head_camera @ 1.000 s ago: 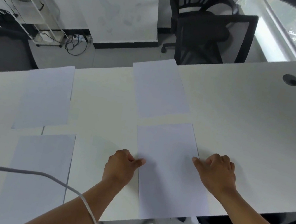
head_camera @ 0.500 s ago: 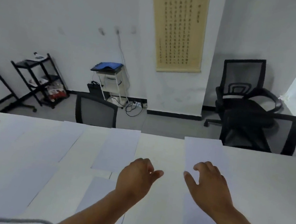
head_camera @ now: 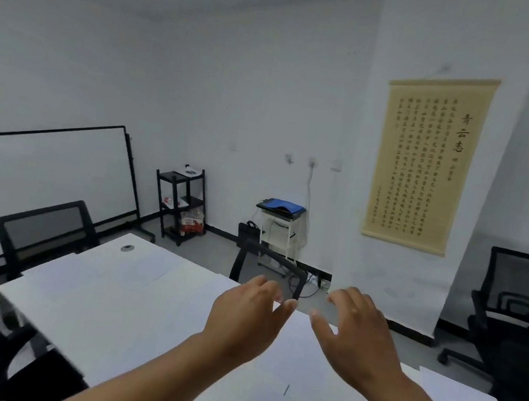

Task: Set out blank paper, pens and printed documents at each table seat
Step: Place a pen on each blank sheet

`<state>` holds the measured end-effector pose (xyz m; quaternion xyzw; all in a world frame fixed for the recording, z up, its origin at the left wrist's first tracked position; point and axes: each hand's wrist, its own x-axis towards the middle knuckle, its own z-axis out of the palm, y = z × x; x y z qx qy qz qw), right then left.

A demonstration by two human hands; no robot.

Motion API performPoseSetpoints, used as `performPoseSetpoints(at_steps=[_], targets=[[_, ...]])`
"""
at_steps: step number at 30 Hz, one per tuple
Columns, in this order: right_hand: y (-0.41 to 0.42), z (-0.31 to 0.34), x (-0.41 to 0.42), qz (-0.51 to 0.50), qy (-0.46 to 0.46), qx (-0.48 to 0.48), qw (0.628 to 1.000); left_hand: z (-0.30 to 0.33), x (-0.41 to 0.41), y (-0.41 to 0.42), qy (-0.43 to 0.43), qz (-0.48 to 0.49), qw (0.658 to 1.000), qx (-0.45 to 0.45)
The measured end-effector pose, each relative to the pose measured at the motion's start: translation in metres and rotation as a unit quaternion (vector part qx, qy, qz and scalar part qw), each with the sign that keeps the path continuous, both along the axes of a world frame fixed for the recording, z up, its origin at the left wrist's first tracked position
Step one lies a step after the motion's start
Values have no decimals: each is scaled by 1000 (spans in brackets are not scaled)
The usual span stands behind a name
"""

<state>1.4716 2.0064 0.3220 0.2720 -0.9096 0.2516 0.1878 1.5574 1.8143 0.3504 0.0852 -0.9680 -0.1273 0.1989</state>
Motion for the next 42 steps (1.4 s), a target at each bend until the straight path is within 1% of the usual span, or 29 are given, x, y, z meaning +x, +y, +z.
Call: performPoseSetpoints(at_steps=[5, 10, 17, 22, 28, 33, 37, 42], targets=[[-104, 12, 66, 76, 1, 6, 997, 10, 88, -77, 23, 46, 999, -18], [-209, 24, 137, 161, 1, 15, 987, 11, 176, -161, 0, 132, 990, -52], [-340, 40, 228, 270, 10, 26, 962, 16, 303, -267, -17, 270, 961, -60], [-425, 45, 271, 335, 23, 23, 941, 21, 367, -324, -22, 358, 931, -68], [-523, 44, 289, 405, 39, 28, 913, 17, 407, -397, -16, 440, 892, -102], [-606, 50, 288, 459, 32, 25, 888, 27, 416, -463, -8, 511, 855, -90], [-665, 55, 284, 490, 37, 27, 870, 39, 417, -506, 1, 548, 833, -80], [-734, 58, 291, 525, 19, 28, 850, 32, 434, -554, -24, 591, 804, -62]])
